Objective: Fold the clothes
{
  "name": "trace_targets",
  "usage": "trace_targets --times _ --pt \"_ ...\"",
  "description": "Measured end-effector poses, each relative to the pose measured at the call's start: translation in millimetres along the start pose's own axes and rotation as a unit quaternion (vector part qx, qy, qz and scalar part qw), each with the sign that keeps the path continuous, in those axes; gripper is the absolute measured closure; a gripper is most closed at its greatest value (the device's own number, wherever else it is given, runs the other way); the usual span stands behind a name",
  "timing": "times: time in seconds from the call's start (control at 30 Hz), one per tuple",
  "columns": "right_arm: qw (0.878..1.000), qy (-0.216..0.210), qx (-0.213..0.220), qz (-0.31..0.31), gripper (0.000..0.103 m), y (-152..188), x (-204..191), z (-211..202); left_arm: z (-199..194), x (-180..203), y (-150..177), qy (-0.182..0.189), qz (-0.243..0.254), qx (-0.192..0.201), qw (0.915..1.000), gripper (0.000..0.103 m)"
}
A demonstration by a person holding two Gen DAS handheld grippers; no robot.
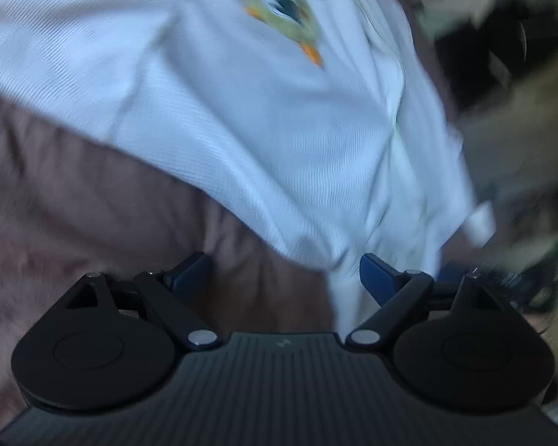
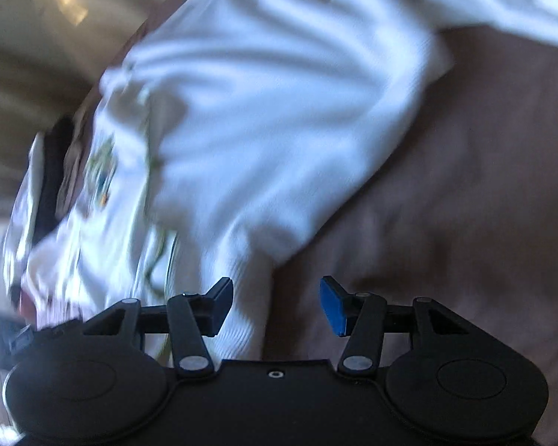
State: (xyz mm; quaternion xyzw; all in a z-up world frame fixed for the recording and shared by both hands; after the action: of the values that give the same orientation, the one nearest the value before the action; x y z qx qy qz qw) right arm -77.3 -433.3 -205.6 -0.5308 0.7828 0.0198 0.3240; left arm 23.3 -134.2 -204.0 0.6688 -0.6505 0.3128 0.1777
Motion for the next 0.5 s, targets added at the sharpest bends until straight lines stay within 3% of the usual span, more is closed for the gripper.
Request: trace_targets --times 0.17,0.2,0.23,0.27,0.3,0.37,0.4,0.47,0.5 --pt "0.998 -0.024 -0.028 -0.051 0.045 12 -25 28 23 21 15 0.050 -0.014 -0.053 0.9972 0.015" --pt "0.997 -0.027 -0.029 -0.067 0.050 13 -30 31 30 24 18 0.045 -0.007 -0.059 0.9972 0.015" --pt "0.995 -0.019 -0.032 -0.091 0.073 14 -34 33 36 29 21 0.036 0.010 -0.061 0.9974 0.015" --pt "0.992 0.000 -0.036 -0.124 0.086 15 -38 33 43 34 24 0.027 0.027 -0.064 0.9972 0.015" --pt "0.988 0.012 -0.037 -0.149 0.088 16 -41 31 50 39 27 0.018 0.044 -0.067 0.9966 0.018" --pt "0.986 0.006 -0.036 -0.160 0.092 17 -48 18 51 49 32 0.019 0.081 -0.078 0.9935 0.060" --pt "0.986 0.001 -0.036 -0.161 0.093 18 -52 11 50 52 36 0.036 0.077 -0.101 0.9913 0.096" --pt "0.983 0.003 -0.048 -0.180 0.094 26 -57 -9 45 46 45 0.059 0.035 -0.154 0.9858 0.098" --pt "0.980 0.005 -0.055 -0.189 0.096 32 -59 -18 40 43 50 0.053 0.037 -0.164 0.9844 0.100"
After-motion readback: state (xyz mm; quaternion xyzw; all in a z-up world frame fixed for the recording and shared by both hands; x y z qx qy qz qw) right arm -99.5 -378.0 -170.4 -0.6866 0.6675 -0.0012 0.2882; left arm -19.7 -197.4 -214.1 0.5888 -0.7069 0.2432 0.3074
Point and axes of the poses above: each gripper's, at about its wrist camera, not at the fingertips, and z roughly the way its jaws point, x to its right, y to its underside, the point moved 6 cm from there along z, roughly the way its jaws point, and after that the axes turned 9 degrees about -z, right-handed, at the moved point
